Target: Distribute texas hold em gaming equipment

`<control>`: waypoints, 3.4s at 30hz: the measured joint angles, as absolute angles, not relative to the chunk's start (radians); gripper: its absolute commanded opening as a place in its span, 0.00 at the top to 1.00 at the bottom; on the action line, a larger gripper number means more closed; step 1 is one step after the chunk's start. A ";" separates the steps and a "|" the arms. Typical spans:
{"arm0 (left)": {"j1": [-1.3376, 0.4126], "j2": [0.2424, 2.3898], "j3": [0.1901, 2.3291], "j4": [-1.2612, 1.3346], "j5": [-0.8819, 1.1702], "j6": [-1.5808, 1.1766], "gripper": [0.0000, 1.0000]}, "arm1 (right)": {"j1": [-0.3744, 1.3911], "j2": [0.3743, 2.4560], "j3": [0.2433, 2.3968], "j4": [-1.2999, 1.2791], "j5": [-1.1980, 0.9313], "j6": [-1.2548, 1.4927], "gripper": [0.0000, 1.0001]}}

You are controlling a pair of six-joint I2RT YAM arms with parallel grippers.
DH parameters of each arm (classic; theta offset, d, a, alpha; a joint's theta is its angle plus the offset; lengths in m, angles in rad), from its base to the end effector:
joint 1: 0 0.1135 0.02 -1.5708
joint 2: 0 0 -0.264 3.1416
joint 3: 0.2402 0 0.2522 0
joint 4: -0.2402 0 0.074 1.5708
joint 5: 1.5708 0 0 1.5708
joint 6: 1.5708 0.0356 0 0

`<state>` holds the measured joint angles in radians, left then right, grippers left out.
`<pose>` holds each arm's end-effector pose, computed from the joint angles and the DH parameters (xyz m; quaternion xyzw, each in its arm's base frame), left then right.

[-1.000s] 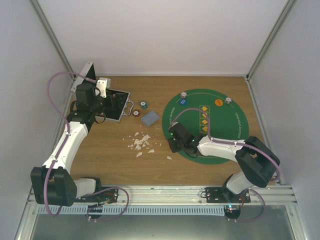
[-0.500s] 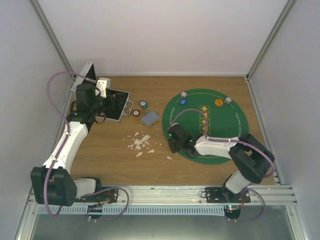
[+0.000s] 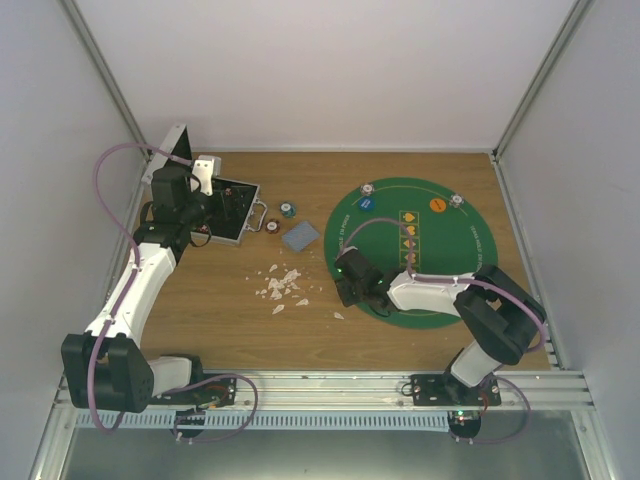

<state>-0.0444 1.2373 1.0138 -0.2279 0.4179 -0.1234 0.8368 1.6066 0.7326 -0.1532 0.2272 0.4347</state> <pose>0.2807 -0.0269 0.3207 0.0773 0.8327 -0.2187 0.5028 0.1995 0.2091 0.1350 -0.1613 0.9439 0.0705 0.2795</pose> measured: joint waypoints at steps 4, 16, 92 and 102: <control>-0.044 1.237 1.014 -0.228 0.417 -0.123 0.02 | 0.837 1.607 0.735 -0.163 0.227 0.430 0.46; -0.045 1.237 1.014 -0.228 0.395 -0.123 0.03 | 0.835 1.518 0.866 -0.255 0.191 0.360 0.30; -0.101 1.166 1.013 -0.236 0.289 -0.096 0.02 | 0.684 2.504 2.162 -0.535 0.023 0.063 0.50; -0.101 1.170 1.013 -0.236 0.291 -0.096 0.02 | 0.684 2.504 2.169 -0.538 0.019 0.056 0.54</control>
<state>-0.1013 1.1698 1.0134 -0.2359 0.2913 -0.0963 0.6838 2.5042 2.1689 -0.5385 0.0185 0.0559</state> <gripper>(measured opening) 0.984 0.458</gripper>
